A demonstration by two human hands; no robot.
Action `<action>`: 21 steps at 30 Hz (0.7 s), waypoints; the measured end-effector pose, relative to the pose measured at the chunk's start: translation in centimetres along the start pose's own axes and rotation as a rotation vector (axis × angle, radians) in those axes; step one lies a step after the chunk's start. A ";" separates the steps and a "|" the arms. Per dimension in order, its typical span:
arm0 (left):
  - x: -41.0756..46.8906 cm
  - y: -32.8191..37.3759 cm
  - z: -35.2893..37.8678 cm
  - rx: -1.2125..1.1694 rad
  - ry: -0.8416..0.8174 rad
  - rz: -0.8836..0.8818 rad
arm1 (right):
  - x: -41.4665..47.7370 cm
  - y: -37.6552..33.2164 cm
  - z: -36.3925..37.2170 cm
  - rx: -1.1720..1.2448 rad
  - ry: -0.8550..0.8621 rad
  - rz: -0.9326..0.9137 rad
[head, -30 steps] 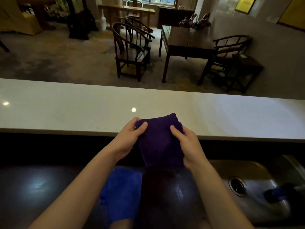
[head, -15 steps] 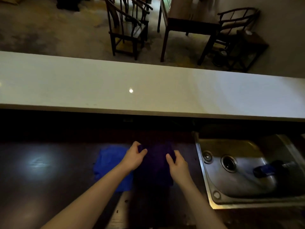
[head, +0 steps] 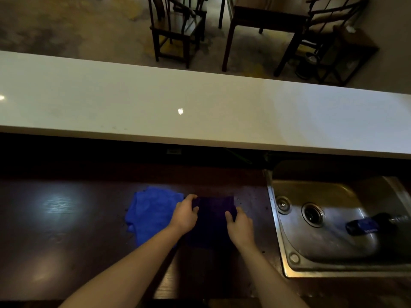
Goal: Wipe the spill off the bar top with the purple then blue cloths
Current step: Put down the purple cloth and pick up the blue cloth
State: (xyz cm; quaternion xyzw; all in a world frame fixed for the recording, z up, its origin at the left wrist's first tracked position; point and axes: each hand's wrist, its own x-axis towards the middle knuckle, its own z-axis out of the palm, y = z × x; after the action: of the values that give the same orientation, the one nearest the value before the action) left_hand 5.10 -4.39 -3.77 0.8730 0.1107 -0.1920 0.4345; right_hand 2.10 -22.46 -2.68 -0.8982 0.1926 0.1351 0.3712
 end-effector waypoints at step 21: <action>-2.4 -8.9 -12.6 0.053 0.435 -0.150 | -1.7 -8.9 8.1 -0.013 -0.073 -0.221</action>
State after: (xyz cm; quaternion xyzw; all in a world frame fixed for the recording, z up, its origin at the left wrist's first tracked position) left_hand 2.75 11.01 -2.21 0.8942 0.2611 -0.0339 0.3621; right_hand 3.71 -10.45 -2.09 -0.9108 0.0779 0.1274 0.3850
